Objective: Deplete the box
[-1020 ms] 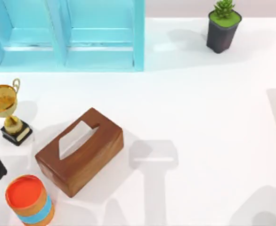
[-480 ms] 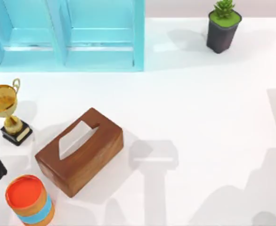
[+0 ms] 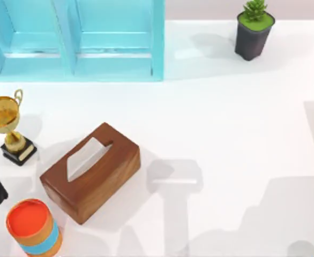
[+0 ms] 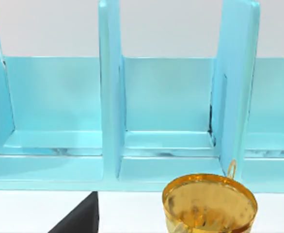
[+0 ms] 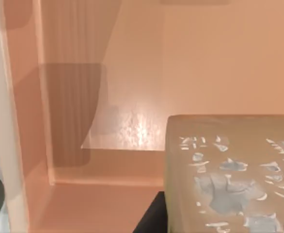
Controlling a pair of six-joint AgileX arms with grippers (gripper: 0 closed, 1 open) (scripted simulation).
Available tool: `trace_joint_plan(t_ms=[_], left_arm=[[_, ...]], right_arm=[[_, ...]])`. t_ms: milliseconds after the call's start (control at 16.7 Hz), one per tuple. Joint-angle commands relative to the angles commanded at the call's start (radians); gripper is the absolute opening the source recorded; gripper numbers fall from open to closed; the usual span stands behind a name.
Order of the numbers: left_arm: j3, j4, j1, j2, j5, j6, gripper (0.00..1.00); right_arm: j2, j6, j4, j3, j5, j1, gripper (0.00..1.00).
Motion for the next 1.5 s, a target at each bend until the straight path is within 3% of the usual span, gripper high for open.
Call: trace_joint_plan(t_ms=[360,840,1020,1500], left_arm=[[0.000,0.000,0.000,0.000,0.000,0.000,1.00],[0.000,0.000,0.000,0.000,0.000,0.000,1.00],[0.000,0.000,0.000,0.000,0.000,0.000,1.00],[0.000,0.000,0.000,0.000,0.000,0.000,1.00]], right_arm=[[0.107,0.110,0.010,0.087,0.001,0.112,0.00],[0.490,0.659,0.083,0.414,0.010,0.651,0.00],[0.602,0.802,0.113,0.495,0.013,0.793,0.00],[0.648,0.850,0.142,0.503,0.011,0.839,0.00]])
